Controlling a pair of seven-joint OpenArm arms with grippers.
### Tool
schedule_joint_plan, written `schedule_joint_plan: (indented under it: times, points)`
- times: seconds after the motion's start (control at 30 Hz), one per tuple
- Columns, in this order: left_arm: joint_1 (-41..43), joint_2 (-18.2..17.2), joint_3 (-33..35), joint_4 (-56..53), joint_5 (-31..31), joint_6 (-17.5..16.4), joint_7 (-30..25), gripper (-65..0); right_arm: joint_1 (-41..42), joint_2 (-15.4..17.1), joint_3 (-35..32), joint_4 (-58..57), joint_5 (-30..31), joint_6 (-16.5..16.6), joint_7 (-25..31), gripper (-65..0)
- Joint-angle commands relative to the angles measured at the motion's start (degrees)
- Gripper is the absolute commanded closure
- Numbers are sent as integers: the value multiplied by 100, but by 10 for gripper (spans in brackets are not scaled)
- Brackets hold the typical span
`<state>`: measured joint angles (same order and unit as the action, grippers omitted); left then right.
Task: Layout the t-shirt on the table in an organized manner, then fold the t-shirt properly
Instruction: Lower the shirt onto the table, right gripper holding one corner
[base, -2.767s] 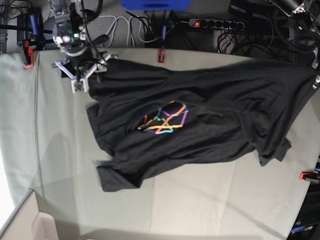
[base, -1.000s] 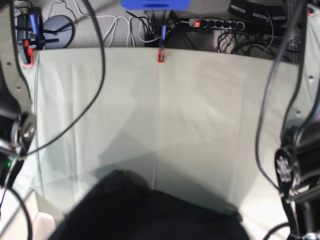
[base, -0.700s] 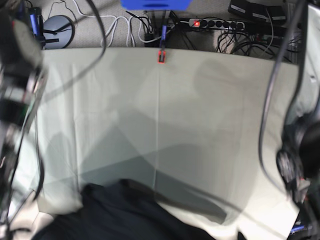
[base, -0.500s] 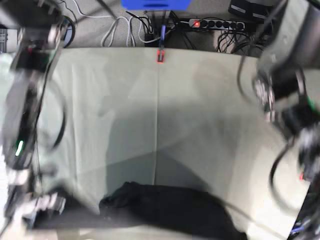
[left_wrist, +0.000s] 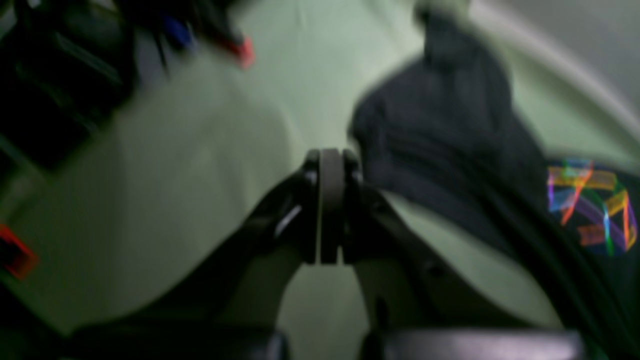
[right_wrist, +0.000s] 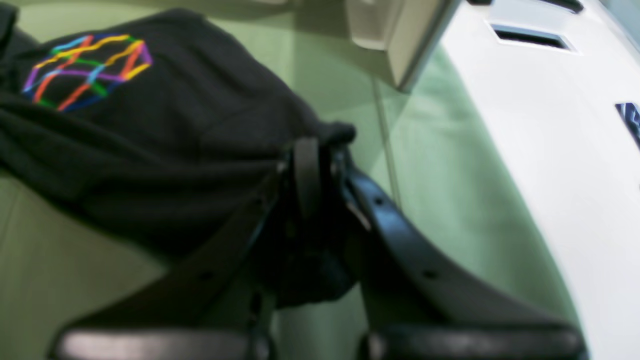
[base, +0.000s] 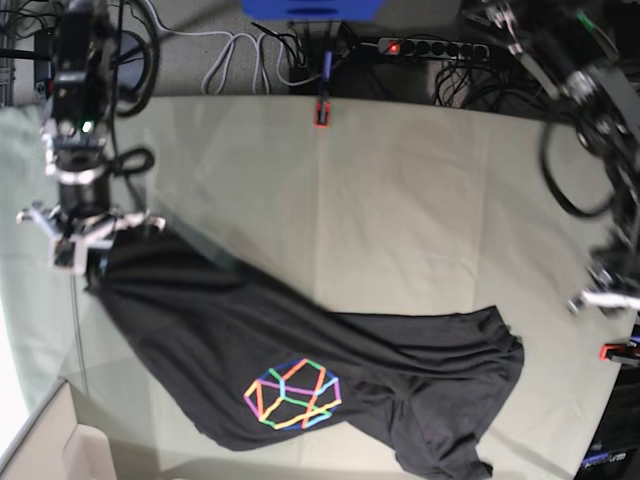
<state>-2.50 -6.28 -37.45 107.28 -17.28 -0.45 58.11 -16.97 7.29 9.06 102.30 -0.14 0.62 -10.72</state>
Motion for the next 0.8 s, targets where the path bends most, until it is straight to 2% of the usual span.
schedule_joint_plan:
  times: [0.0,0.23,0.4,0.57,0.67,0.7,0.77]
  points:
    - [26,-114,-171,54,44,23,-154,-4,-127,-21,48,95,1,-23,171,0]
    - [-35,-123,-382,-869,44,14,-189,-10,-470,-56,136,-450,1,-23,171,0]
    - [-809,-114,-356,-2074,44,14,-189,-10,-531,-83,461,-652,1,-23,145,0]
    - [-1794,-167,-268,-3858,88,32,-197,-11,-725,-65,523,-731,1,-23,145,0]
    - [-2295,-176,-259,-4772,97,67,-250,-55,-795,-65,531,-731,1,-23,145,0]
    - [-2427,-176,-259,-5019,97,67,-365,-87,-821,-65,531,-731,1,-23,145,-2]
    - [-2576,-176,-119,-5397,97,67,-681,-169,-830,-74,531,-722,1,-14,145,-48]
